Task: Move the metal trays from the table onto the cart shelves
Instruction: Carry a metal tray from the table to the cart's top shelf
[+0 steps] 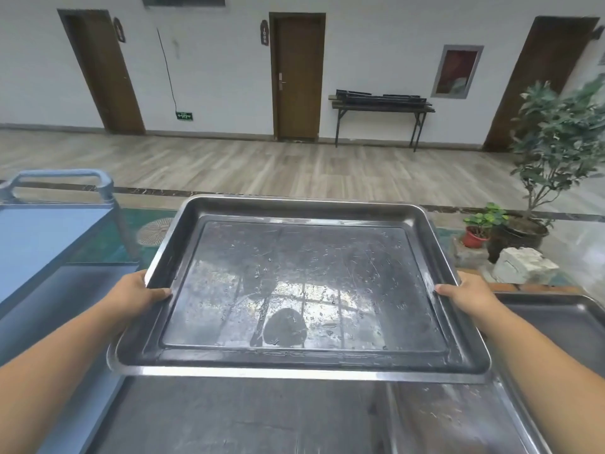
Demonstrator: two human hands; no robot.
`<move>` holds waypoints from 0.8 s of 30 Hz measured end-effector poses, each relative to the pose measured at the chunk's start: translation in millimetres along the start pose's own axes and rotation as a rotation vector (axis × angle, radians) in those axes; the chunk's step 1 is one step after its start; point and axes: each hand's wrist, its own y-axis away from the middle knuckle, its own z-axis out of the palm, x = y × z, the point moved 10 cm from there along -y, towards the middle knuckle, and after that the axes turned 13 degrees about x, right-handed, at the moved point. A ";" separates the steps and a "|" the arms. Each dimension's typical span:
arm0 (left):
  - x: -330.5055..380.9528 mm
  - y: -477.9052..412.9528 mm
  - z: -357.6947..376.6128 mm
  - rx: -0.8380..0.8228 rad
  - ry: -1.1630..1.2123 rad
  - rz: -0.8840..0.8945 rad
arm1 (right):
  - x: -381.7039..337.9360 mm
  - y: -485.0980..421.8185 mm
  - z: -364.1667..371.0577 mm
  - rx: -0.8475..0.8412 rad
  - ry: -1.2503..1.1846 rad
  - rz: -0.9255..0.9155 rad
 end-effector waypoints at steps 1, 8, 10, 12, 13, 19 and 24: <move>2.0 -7.3 3.3 -0.003 -0.002 -0.006 | -2.9 -9.6 6.7 -0.003 -0.001 0.004; 9.5 -83.8 25.8 0.010 -0.022 -0.037 | -37.5 -69.4 66.2 -0.024 0.024 -0.013; 10.6 -114.6 34.3 0.015 -0.026 -0.033 | -52.6 -88.0 87.8 -0.027 0.024 -0.016; 10.9 -150.6 42.9 0.022 -0.030 -0.025 | -69.3 -105.9 111.9 -0.025 0.030 -0.020; 11.1 -169.8 47.0 0.025 -0.029 -0.020 | -77.9 -114.8 123.6 -0.017 0.038 -0.026; 12.0 -284.8 53.1 0.025 -0.008 -0.032 | -141.8 -168.1 198.7 -0.002 0.048 -0.038; 2.6 -350.9 23.6 0.104 -0.006 -0.060 | -205.2 -205.6 272.3 -0.041 0.064 -0.105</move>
